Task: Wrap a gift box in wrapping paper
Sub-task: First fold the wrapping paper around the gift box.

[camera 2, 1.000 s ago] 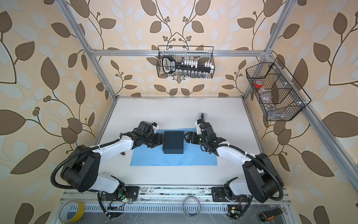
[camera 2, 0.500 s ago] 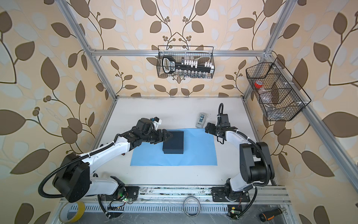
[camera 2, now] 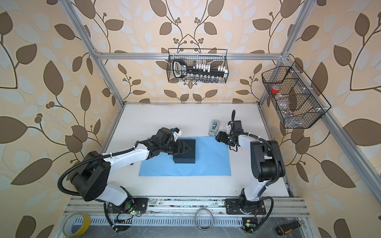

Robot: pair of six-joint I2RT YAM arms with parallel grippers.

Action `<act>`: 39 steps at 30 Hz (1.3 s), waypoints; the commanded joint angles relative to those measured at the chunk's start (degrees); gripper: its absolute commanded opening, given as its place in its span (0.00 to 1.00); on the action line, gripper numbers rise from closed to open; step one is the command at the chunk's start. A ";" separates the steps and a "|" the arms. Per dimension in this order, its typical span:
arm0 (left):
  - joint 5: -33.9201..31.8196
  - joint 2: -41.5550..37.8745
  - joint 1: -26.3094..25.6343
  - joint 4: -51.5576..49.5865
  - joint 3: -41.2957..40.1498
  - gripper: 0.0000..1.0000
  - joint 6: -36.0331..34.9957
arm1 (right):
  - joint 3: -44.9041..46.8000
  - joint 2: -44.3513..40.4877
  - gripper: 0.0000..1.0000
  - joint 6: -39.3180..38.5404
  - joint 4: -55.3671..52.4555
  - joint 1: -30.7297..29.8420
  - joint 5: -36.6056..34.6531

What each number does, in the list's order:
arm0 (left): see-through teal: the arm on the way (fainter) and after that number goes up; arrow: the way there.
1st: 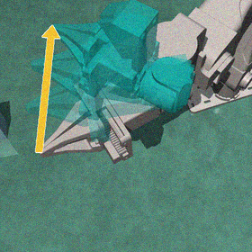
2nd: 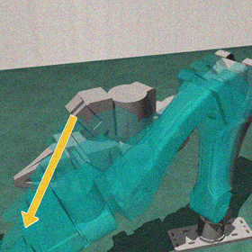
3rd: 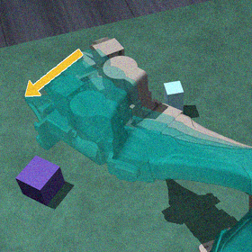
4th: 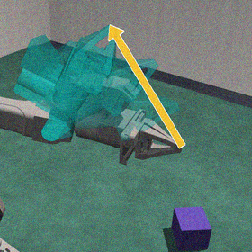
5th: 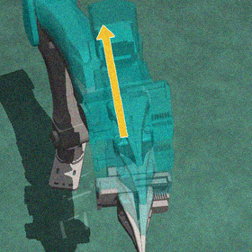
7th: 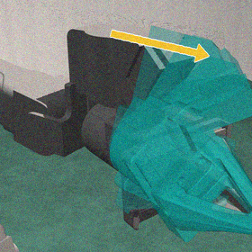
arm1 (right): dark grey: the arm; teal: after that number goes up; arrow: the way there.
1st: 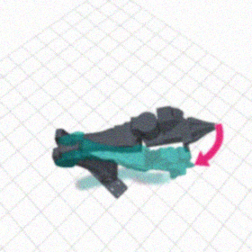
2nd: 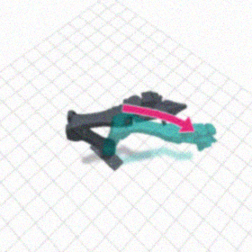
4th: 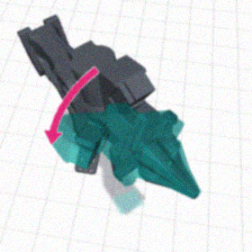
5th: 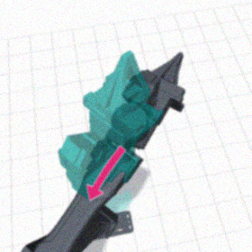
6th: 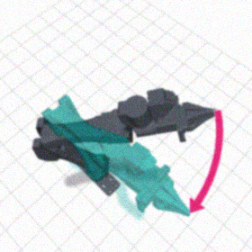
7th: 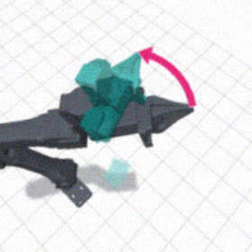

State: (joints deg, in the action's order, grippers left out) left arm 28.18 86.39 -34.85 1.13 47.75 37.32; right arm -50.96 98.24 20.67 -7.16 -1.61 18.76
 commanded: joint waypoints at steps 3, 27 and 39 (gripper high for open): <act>-0.76 0.93 0.10 -0.33 -2.57 0.68 -1.64 | 5.09 -3.02 0.78 2.22 0.10 2.05 7.68; -1.47 0.58 0.11 -1.13 -2.74 0.68 -2.51 | 23.34 -22.25 0.52 6.79 7.19 4.99 13.59; -1.81 0.72 0.07 -2.35 -1.61 0.68 -3.21 | 21.68 -23.72 0.17 5.62 4.49 3.77 11.92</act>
State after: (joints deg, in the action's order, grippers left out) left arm 28.12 86.39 -34.83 3.73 46.61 35.48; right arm -28.36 75.29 27.38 -0.95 2.98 31.03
